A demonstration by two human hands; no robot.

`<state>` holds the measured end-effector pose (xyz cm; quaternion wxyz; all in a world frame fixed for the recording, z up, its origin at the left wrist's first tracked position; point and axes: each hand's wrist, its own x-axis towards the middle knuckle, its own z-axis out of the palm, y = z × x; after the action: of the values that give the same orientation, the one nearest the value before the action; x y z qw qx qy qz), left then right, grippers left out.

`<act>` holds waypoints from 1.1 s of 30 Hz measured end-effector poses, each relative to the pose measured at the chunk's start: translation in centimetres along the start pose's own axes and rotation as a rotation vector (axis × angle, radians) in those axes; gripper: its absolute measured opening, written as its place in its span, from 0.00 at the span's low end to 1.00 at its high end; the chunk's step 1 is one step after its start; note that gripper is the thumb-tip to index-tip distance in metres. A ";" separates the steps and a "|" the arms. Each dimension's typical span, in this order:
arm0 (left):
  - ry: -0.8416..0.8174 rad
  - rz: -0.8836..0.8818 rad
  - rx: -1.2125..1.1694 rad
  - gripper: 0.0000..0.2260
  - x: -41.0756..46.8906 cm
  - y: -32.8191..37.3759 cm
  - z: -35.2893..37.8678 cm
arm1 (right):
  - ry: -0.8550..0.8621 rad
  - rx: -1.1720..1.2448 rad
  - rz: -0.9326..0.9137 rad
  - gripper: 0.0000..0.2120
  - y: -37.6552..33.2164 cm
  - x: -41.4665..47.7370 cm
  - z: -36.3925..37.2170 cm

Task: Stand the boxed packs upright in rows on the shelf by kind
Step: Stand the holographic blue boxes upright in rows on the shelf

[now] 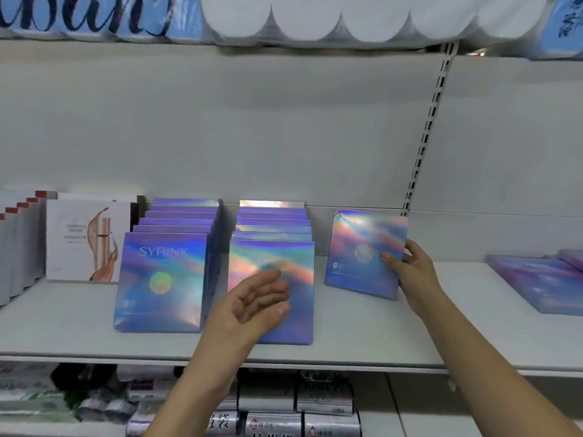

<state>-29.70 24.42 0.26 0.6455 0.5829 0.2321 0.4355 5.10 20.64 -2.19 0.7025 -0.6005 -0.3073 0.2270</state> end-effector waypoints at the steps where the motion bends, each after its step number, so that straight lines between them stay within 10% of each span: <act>1: 0.002 0.007 0.010 0.23 0.0 0.0 0.0 | 0.006 -0.007 -0.001 0.16 0.4 0.6 0.3; 14: -0.029 0.001 0.072 0.25 -0.7 -0.1 0.6 | 0.101 -0.165 -0.039 0.22 0.3 2.9 2.8; 33: -0.387 -0.114 0.057 0.13 -3.8 -6.0 12.6 | 0.237 -0.199 -0.049 0.16 -5.1 -24.8 -7.0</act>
<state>-19.70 14.64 -3.62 0.6848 0.6598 0.1487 0.2714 -7.81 -2.22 -1.74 0.6763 -0.6819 -0.2578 0.1058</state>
